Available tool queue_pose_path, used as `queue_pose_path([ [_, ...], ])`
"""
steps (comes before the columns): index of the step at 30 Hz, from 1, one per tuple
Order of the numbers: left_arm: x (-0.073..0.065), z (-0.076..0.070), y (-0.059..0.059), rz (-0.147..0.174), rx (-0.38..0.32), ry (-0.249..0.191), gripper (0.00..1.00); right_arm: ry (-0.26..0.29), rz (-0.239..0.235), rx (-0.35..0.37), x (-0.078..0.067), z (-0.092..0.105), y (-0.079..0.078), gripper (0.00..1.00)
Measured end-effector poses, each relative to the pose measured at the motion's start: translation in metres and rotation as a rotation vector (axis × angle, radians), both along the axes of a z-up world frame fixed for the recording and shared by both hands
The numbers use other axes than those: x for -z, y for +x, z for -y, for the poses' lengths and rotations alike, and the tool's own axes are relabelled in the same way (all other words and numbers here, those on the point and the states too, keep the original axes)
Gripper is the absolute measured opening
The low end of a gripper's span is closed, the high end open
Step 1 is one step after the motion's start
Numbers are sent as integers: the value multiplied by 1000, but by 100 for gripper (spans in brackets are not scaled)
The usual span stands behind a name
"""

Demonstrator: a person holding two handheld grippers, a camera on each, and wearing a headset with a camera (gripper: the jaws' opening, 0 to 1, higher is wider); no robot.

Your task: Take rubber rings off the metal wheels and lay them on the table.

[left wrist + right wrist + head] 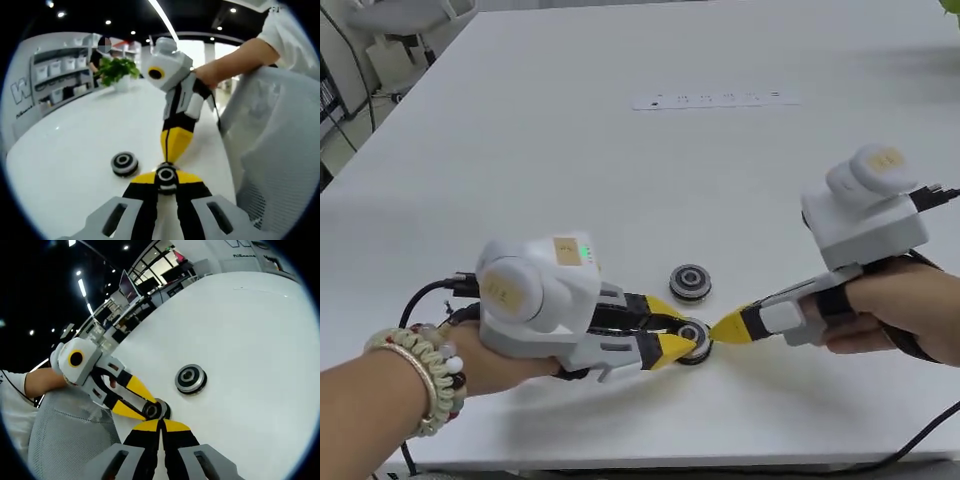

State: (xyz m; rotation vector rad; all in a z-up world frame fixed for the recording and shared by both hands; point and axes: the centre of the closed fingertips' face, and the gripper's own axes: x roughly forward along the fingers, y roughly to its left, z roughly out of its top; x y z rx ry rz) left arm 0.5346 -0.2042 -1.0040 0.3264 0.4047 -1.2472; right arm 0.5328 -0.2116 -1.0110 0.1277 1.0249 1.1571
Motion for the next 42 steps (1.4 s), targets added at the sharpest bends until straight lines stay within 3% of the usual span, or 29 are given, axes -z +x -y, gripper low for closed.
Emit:
queue_pose_path([
  [10, 0, 0, 0, -3, -2, -5, 13, -3, -8, 4, -2, -2, 0, 0],
  [29, 0, 1, 1, 4, -9, 3, 14, -17, 20, -24, -4, -7, -1, 0],
  [42, 0, 0, 2, 11, -15, 5, 14, 0, 20, -12, -7, -9, 1, 0],
])
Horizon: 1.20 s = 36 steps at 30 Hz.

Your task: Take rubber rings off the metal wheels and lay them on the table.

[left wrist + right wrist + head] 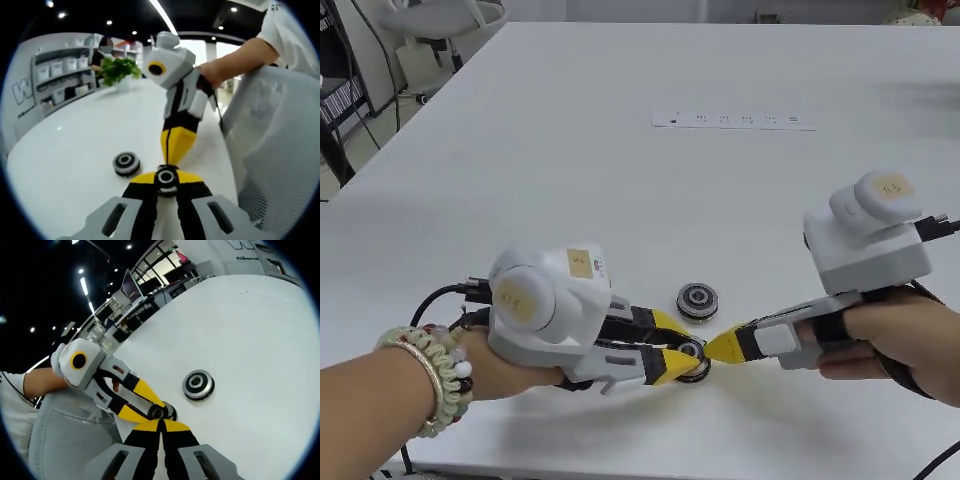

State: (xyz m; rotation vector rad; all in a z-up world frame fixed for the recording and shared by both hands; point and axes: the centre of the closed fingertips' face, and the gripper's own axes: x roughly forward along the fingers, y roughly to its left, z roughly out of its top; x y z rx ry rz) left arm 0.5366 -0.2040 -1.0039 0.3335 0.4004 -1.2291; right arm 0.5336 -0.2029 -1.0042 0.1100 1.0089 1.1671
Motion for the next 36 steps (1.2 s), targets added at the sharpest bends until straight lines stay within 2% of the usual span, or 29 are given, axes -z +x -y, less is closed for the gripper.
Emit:
queue_pose_path([
  [6, 0, 0, 0, 2, 0, 0, 14, 32, -3, 0, -6, -5, -1, 0],
  [11, 0, 0, 0, 1, 0, -1, 14, 27, 11, -10, -5, -7, -2, 0],
  [16, 0, 1, 0, -1, 0, -2, 14, 40, 3, -7, -7, -7, -2, 0],
  [18, 0, 1, 0, -1, -1, -3, 14, 65, -17, -23, -11, -11, -7, 0],
  [19, 0, 1, 0, -2, -1, -3, 14, 47, 11, -24, -9, -10, -5, 0],
  [26, 0, 0, 0, -12, -3, -8, 14, 58, -2, -22, -11, -8, -4, 0],
  [27, 0, 1, 1, -14, -4, -10, 14, 70, -6, -24, -13, -8, -5, 0],
  [28, 0, 1, 0, -18, -5, -12, 14, 167, -29, 3, -27, -18, -3, 0],
  [29, -1, 1, 0, -28, -10, -16, 14, 189, -49, 23, -33, -19, 0, 0],
  [30, -1, 1, 1, -36, -16, -18, 14, 181, -1, 48, -35, -17, 10, 0],
  [31, -1, 1, 1, -39, -17, -17, 14, 132, 48, 43, -31, -11, 15, 0],
  [32, -1, 2, 1, -40, -18, -16, 14, 106, 57, 38, -27, -7, 15, 0],
  [35, -1, 2, 1, -40, -18, -12, 14, 50, 43, 34, -14, 1, 13, 0],
  [36, -1, 2, 1, -39, -17, -10, 14, 7, 64, 18, -7, 6, 13, 0],
])
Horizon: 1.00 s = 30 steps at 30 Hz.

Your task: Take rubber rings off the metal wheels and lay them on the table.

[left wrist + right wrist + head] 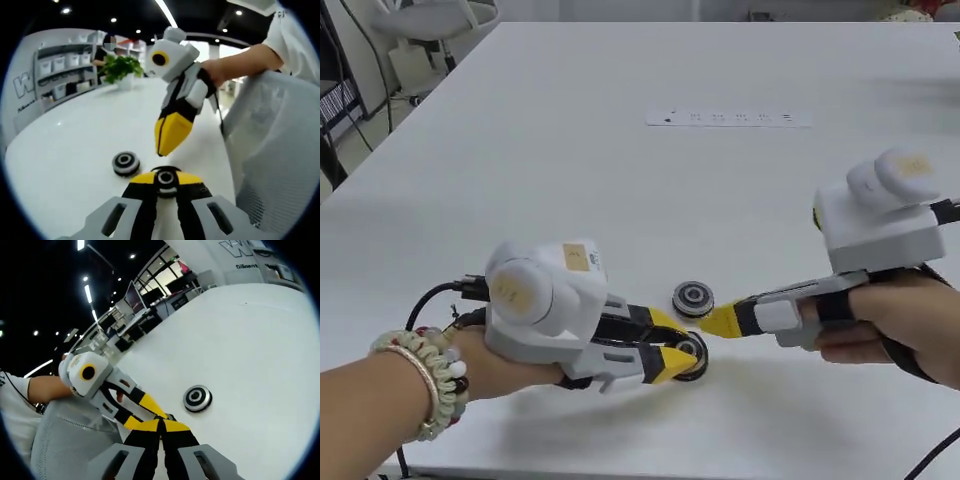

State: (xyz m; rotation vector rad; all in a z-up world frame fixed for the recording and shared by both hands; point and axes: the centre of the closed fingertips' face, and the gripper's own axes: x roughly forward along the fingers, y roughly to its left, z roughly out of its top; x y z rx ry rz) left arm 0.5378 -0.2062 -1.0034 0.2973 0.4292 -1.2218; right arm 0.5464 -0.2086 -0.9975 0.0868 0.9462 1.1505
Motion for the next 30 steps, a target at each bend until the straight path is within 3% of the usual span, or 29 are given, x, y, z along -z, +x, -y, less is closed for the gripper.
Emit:
queue_pose_path([
  [2, 0, 0, 0, 0, 1, 3, 14, -50, 14, -36, 9, 3, -4, 0],
  [5, 0, 0, 0, 3, 2, 7, 14, -70, 26, -58, 13, 1, -7, 0],
  [8, 0, 0, 0, 7, 5, 10, 14, -85, 44, -67, 14, -2, -8, 8],
  [12, 0, 0, 0, 10, 7, 14, 14, -108, 69, -77, 18, -5, -8, 8],
  [20, 1, 0, 0, 17, 10, 32, 14, -128, 99, -85, 16, -4, -6, 5],
  [22, 1, -1, 0, 20, 11, 41, 14, -132, 131, -75, 11, -1, -1, 0],
  [23, 1, -1, 1, 17, 9, 43, 14, -106, 123, -65, 8, -4, 0, 0],
  [26, 1, -1, 0, 18, 11, 50, 14, -127, 128, -74, 11, -4, -2, 0],
  [30, 1, -1, 0, 22, 17, 64, 14, -108, 104, -58, 8, -3, -1, 0],
])
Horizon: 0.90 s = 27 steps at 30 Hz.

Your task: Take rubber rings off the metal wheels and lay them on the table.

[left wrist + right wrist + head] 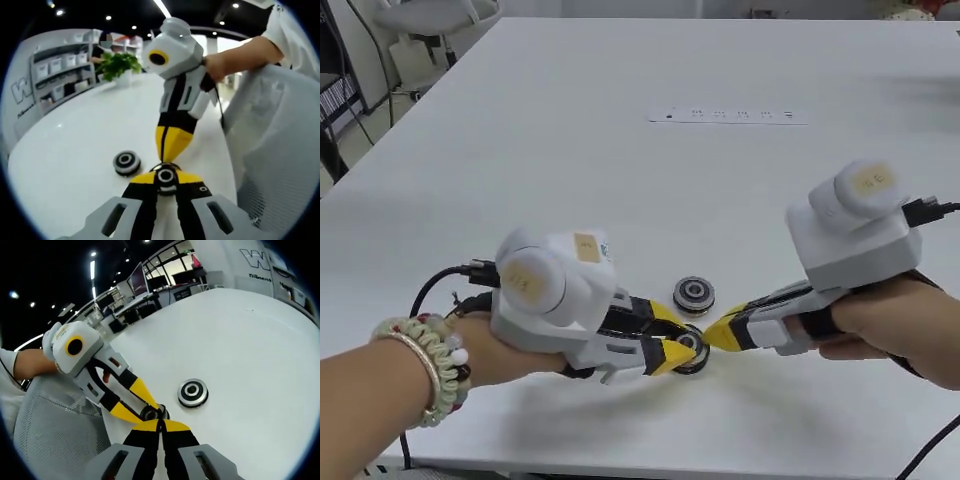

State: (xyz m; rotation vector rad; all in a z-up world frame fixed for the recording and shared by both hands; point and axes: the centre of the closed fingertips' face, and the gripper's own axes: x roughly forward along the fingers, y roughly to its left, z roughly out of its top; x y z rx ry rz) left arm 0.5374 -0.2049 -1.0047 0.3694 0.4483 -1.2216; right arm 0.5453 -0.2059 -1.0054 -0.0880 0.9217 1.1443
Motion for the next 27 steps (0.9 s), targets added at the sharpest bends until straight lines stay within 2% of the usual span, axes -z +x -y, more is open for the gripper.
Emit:
queue_pose_path([
  [10, -1, 0, -3, 13, 18, 23, 14, 1, -32, 34, -1, 5, 2, 0],
  [18, -1, 0, -2, 25, 24, 23, 13, 61, -85, 47, -9, -2, -3, 0],
  [20, -1, 0, -2, 27, 25, 23, 13, 93, -102, 42, -14, -6, -6, 0],
  [21, -1, 0, -2, 28, 25, 23, 13, 170, -123, 55, -25, -14, -5, 0],
  [22, -1, 0, -2, 28, 24, 21, 13, 202, -138, 73, -31, -16, -3, 0],
  [23, -1, 0, -2, 27, 21, 20, 12, 180, -136, 69, -30, -12, -2, 0],
  [25, -1, 0, -2, 27, 20, 21, 12, 126, -76, 58, -23, -9, -1, 0],
  [27, -1, 0, -2, 22, 16, 21, 12, 131, -97, 59, -22, -9, -3, 0],
])
